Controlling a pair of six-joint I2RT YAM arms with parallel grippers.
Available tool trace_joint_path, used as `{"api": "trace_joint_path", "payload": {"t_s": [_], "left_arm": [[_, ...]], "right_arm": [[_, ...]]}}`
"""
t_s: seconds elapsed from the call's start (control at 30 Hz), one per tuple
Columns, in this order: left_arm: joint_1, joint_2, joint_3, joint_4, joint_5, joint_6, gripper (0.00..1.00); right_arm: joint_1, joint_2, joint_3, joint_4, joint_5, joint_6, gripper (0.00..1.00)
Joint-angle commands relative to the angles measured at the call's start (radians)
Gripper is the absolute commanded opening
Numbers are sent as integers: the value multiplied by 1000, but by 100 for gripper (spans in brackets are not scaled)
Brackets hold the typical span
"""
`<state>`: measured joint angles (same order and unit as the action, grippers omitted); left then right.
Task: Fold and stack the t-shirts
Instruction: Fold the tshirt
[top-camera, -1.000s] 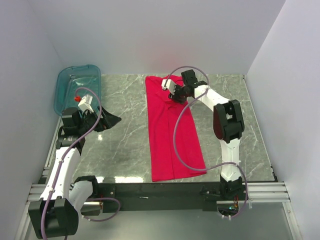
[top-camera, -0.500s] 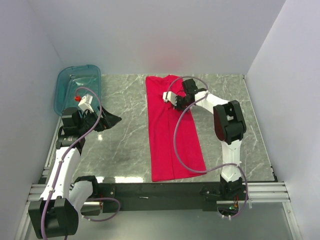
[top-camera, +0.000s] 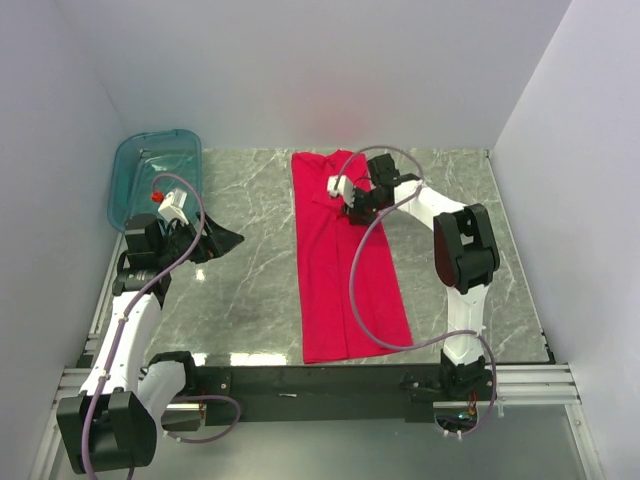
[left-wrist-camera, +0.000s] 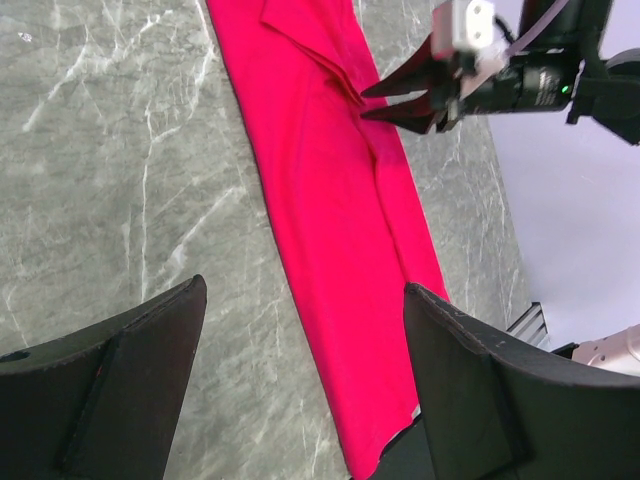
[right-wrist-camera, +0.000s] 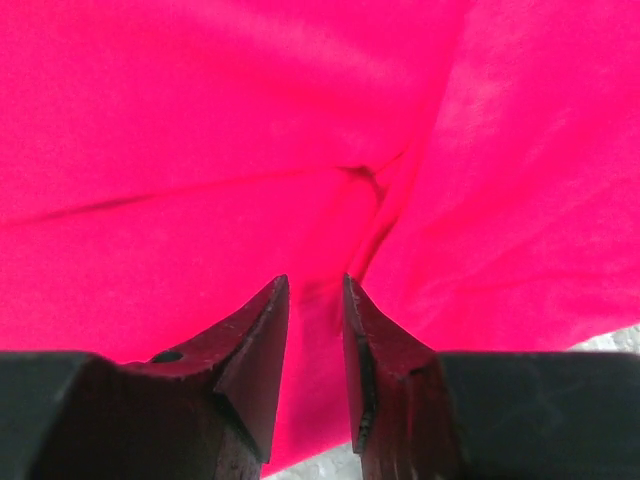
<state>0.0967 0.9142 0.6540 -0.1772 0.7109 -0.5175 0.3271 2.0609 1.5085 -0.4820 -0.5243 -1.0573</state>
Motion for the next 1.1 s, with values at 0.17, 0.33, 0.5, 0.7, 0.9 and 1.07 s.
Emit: {"api": "trace_joint_path", "payload": {"t_s": [0.17,0.33,0.5,0.7,0.9,1.07], "left_arm": [[1,-1,-7,42,30,-4,85],[1,-3,-7,42,30,-7,85],[1,9,-7,44,38,-6,85],[1,9,-8,45,41,-6,85],[1,14,-8,47,42,-7,84],[1,11,-8,44,35,-6,85]], "right_arm": [[-17,86,317,-59,-53,402,18],[1,180,465,-125,67,459,15],[52,205,467,-154,161,384,15],[79,272,510,-207,237,364,15],[109,318,556,-227,323,359,15],[95,236,543,-193,301,388,19]]}}
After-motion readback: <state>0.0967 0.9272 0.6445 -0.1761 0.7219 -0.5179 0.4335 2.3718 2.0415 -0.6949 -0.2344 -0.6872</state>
